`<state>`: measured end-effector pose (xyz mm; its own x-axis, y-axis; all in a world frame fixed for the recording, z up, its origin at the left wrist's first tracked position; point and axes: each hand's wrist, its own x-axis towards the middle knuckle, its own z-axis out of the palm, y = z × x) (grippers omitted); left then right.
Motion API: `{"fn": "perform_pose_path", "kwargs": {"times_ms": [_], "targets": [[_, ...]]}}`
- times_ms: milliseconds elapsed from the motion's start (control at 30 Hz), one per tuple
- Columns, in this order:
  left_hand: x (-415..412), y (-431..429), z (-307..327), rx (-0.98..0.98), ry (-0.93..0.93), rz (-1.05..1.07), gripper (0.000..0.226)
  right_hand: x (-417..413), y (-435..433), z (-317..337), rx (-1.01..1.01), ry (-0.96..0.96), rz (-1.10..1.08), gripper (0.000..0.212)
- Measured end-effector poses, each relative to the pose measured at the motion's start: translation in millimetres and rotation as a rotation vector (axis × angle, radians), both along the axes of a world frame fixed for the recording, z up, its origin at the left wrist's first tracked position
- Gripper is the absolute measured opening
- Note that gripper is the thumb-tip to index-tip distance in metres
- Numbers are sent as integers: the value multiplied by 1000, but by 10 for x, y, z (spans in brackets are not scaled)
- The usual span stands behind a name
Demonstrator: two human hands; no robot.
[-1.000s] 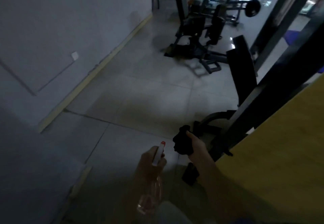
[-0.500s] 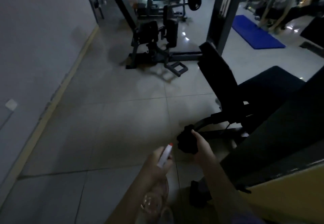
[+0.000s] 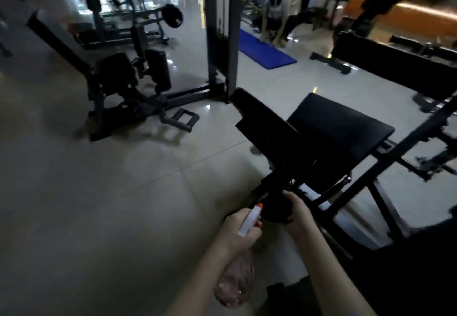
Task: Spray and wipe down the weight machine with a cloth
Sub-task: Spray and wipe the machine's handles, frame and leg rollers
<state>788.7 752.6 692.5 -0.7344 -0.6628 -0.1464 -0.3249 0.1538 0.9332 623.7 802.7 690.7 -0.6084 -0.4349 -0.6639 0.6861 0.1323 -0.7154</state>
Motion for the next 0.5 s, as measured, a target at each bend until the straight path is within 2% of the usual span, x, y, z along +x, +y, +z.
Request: {"fn": "perform_pose_path", "kwargs": {"times_ms": [100,233,367,433,500], "targets": [[-75,-458,141,-51,24,-109,23,2,-210,174,-11,61,-162,37],[-257,-914,362,-150,73,-209,38,-12,-356,488,19,228,-332,35],[-487,-1112,508,-231,122,-211,27,-265,-527,735,80,454,-475,50],[-642,-1165,533,-260,143,-198,23,-419,-714,806,86,574,-434,52],[-788,-1194,553,-288,150,-188,22,-508,-938,828,96,658,-298,51]]}}
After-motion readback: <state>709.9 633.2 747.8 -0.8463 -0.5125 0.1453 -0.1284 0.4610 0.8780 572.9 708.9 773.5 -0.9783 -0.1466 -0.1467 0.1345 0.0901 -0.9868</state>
